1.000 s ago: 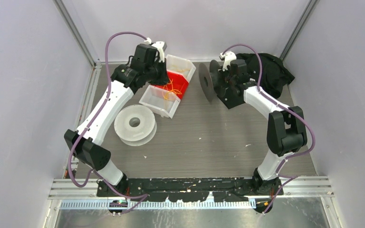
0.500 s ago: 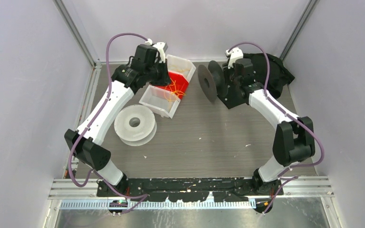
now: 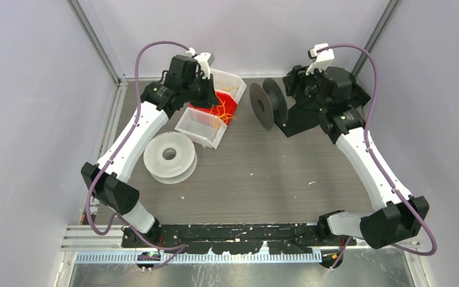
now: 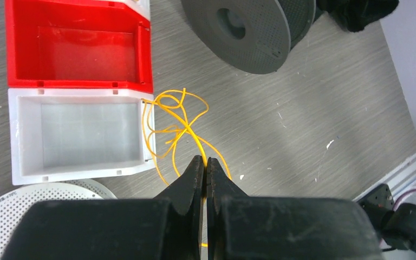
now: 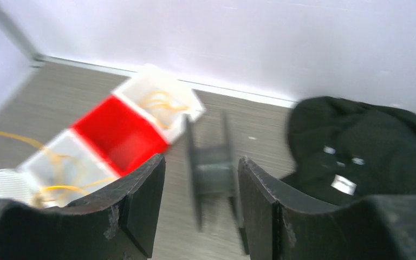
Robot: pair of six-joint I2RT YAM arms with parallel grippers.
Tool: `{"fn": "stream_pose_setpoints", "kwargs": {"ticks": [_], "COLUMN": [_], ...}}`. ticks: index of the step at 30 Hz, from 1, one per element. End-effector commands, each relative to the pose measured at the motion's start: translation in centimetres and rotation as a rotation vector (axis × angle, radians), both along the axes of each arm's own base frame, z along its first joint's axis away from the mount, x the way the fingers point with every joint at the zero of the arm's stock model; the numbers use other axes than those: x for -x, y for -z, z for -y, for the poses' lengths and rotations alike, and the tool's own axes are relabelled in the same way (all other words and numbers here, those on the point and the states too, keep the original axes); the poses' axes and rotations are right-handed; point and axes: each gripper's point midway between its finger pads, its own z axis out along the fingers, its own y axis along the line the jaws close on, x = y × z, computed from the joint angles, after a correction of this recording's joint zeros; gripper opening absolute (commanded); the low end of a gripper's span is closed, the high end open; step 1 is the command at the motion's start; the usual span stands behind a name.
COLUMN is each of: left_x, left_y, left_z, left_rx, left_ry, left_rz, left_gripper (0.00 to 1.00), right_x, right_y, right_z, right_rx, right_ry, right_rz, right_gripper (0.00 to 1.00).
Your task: Wrap the cables
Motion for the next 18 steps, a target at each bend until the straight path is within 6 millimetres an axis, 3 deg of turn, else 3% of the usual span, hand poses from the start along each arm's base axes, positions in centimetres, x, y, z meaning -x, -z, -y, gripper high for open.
{"fn": "stream_pose_setpoints", "kwargs": {"ticks": [1,6,10,18], "left_x": [2.0,6.8,8.1,9.5], "left_y": [-3.8,-6.5,-7.8,-9.5], "left_z": [0.9,0.7,0.6,1.1], "left_rx": [0.026,0.028,0.071,0.142], "left_ry": [0.187,0.407,0.421,0.451], "left_rz": [0.143,0.256,0.276,0.28], "left_gripper": [0.0,0.01,0.0,0.01], "right_x": [4.8,9.4,11.6,11.8], "right_y": [-3.1,-2.3,-1.0,2.7], "right_z": [-6.5,-13.0,-16.8,-19.5], "right_rx": [-0.227,-0.319,-0.394,-0.433], "right_ry": [-0.27,-0.431,-0.517,-0.521], "right_rz": [-0.048,-0.149,-0.213,-0.288], "right_gripper": [0.57,0.58,0.58,0.58]}}
